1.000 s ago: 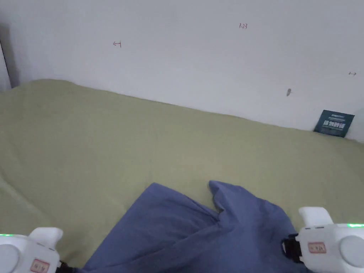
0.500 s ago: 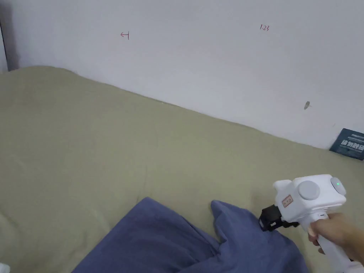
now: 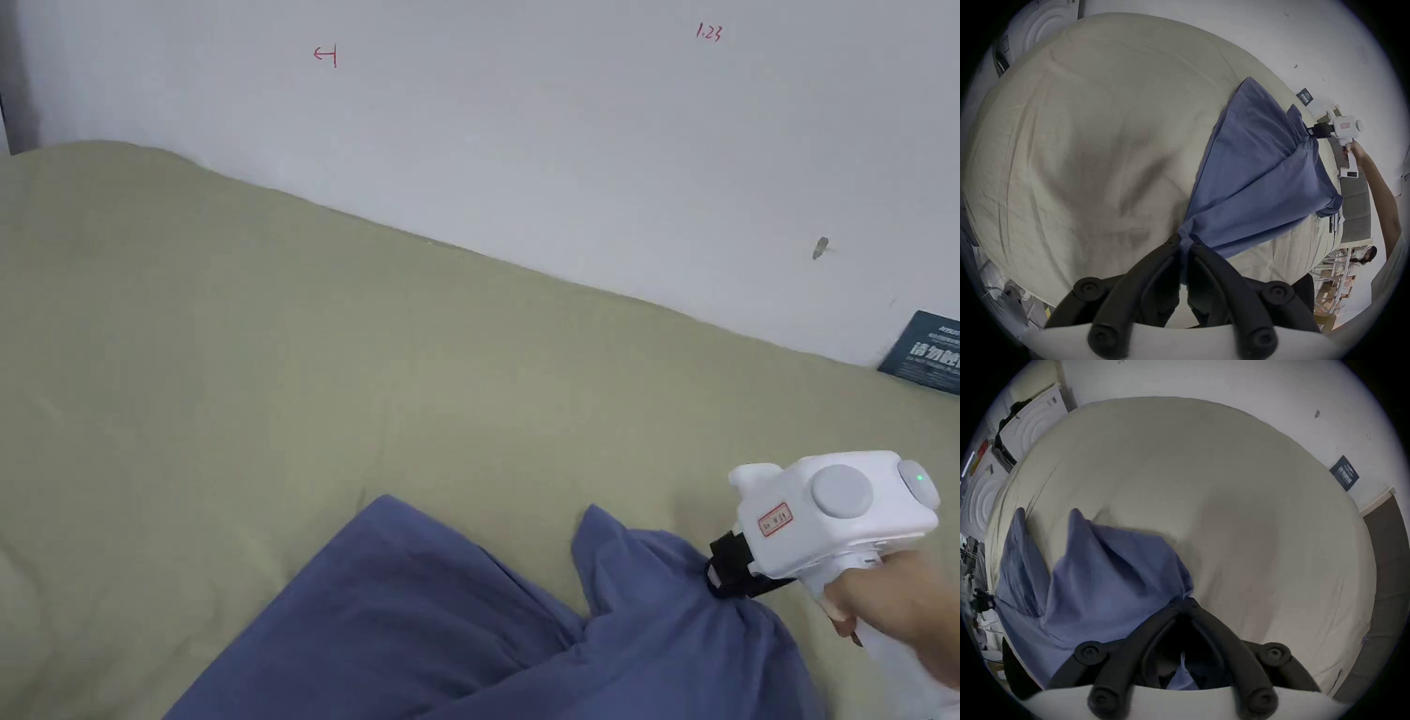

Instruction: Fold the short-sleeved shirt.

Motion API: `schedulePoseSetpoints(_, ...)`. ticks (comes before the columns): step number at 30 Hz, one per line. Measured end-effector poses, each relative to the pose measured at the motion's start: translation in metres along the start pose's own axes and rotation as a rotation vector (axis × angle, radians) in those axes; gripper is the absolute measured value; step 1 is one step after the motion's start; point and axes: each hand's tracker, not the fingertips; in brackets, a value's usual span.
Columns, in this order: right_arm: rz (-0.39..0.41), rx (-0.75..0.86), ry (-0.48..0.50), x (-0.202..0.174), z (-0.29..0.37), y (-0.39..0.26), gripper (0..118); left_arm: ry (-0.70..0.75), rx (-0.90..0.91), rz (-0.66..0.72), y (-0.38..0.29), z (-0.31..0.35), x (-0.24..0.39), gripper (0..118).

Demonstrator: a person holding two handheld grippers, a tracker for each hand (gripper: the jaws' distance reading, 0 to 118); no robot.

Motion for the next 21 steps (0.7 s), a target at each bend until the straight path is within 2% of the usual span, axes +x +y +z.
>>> schedulePoseSetpoints(3, -0.003, 0.043, 0.007, -0.003, 0.025, -0.01, 0, -0.001, 0.025, -0.018, -0.001, 0.008, 0.004, 5)
schedulePoseSetpoints(7, -0.067, 0.116, 0.031, -0.002, 0.075, -0.015, 0, -0.024, 0.074, -0.052, 0.001, 0.029, 0.009, 5)
schedulePoseSetpoints(10, -0.047, 0.159, 0.013, -0.004, 0.119, -0.016, 0, -0.041, 0.135, -0.078, 0.012, 0.051, 0.014, 5)
schedulePoseSetpoints(19, -0.094, 0.408, -0.091, 0.002, 0.251, -0.019, 0, 0.004, 0.333, -0.227, 0.096, 0.143, 0.049, 5)
schedulePoseSetpoints(21, -0.112, 0.459, -0.102, 0.005, 0.272, -0.017, 0, 0.018, 0.389, -0.225, 0.12, 0.163, 0.055, 5)
